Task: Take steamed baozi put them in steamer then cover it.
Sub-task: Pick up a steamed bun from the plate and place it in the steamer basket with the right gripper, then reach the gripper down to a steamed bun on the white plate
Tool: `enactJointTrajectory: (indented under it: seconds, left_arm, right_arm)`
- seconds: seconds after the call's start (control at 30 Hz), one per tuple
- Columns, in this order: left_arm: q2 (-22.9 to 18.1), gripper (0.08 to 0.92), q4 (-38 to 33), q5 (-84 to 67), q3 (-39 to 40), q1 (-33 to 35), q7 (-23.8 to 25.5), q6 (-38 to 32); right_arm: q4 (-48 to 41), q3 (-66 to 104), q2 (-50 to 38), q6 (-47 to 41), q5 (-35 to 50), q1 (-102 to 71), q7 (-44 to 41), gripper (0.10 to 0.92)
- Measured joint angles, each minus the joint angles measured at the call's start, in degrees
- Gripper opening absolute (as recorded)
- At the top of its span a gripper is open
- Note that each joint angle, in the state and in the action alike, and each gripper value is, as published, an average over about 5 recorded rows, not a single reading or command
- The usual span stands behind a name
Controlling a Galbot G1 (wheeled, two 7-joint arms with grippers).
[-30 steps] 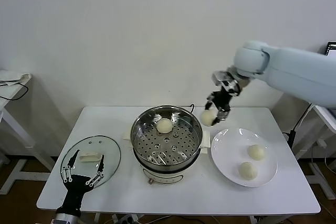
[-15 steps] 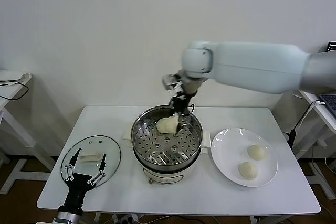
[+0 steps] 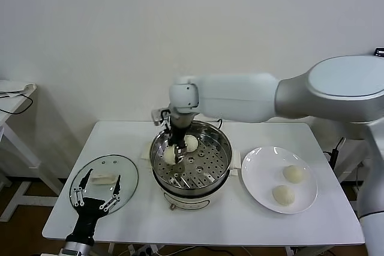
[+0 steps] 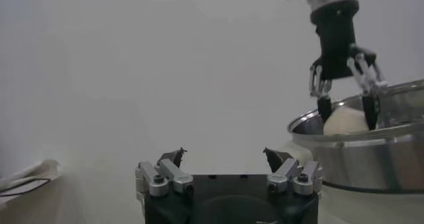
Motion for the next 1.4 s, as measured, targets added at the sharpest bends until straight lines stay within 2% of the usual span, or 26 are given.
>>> enactJointTrajectory:
  seconds: [0.17, 0.4, 0.57, 0.93, 1.2, 1.4]
  left_arm:
    - [-0.07, 0.823, -0.02, 0.00, -0.20, 0.07, -0.01, -0.18]
    - [-0.32, 0.823, -0.07, 0.00, -0.35, 0.16, -0.01, -0.33]
    - [-0.35, 0.823, 0.00, 0.00, -0.34, -0.02, -0.01, -0.33]
    - [-0.29, 0.823, 0.11, 0.33, 0.30, -0.23, -0.01, -0.14]
    - [-0.61, 0.823, 0.31, 0.97, 0.46, 0.40, -0.01, -0.39]
    - [-0.98, 0.823, 0.21, 1.23, 0.24, 0.92, -0.04, -0.47]
  right_arm:
    - [-0.67, -0.19, 1.13, -0.16, 0.10, -1.00, 1.13, 0.673]
    - [0.20, -0.04, 0.84, -0.60, -0.31, -1.05, 2.03, 0.813]
    - [3.99, 0.79, -2.35, -0.66, -1.38, 0.69, 1.81, 0.822]
    - [14.52, 2.35, -22.85, 4.32, -9.28, 7.56, -5.97, 0.823]
    - [16.20, 1.27, -38.96, 11.16, -17.66, 7.93, -11.59, 0.823]
    - [15.99, 1.05, -47.28, 13.98, -23.72, 3.99, -12.48, 0.823]
